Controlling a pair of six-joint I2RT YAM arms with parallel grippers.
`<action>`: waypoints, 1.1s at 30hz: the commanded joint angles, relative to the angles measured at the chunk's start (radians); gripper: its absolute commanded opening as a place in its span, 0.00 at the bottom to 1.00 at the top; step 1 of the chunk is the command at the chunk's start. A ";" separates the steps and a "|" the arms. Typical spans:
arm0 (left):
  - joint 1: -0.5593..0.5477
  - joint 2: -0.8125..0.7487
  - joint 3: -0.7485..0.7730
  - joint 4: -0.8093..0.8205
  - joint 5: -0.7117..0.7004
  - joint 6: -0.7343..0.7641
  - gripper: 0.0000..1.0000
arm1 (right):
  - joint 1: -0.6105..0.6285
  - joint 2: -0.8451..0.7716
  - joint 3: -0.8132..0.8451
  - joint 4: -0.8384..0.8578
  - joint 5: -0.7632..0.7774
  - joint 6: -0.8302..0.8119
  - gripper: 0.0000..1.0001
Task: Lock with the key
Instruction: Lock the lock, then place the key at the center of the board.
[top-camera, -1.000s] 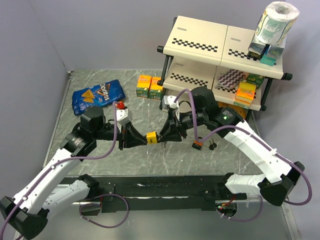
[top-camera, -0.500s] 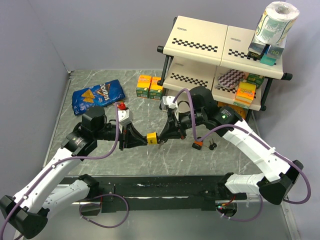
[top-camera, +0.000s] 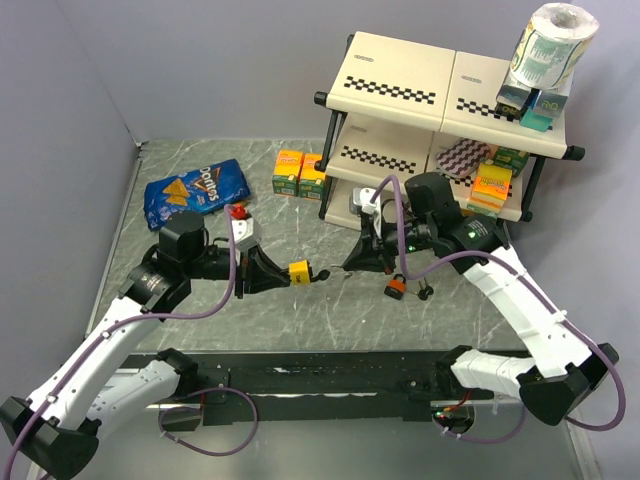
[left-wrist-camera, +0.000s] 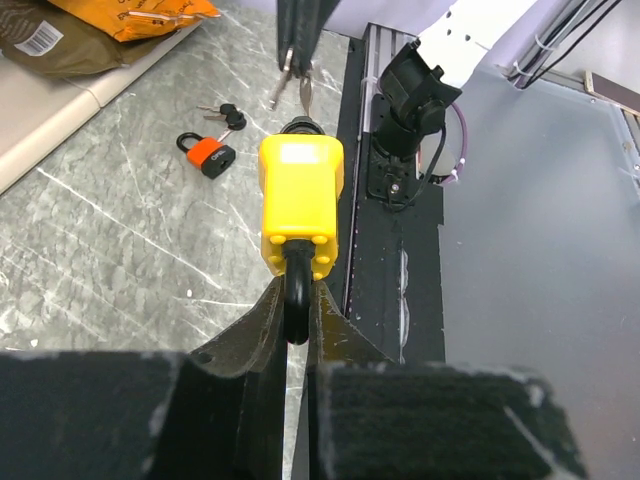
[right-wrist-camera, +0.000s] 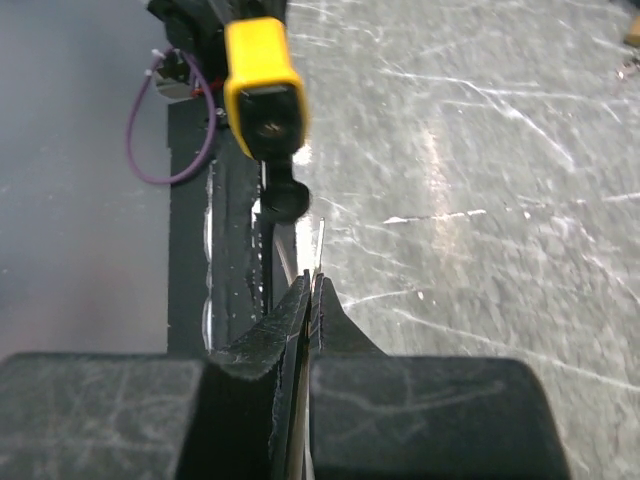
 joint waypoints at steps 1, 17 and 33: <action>0.008 -0.027 -0.002 0.049 0.044 0.020 0.01 | -0.046 -0.029 -0.045 -0.018 0.026 -0.018 0.00; 0.028 0.047 -0.096 0.092 -0.005 -0.098 0.01 | -0.103 0.311 -0.283 0.178 0.296 0.117 0.00; 0.028 0.065 -0.125 0.101 -0.026 -0.080 0.01 | -0.127 0.610 -0.234 0.305 0.234 0.216 0.00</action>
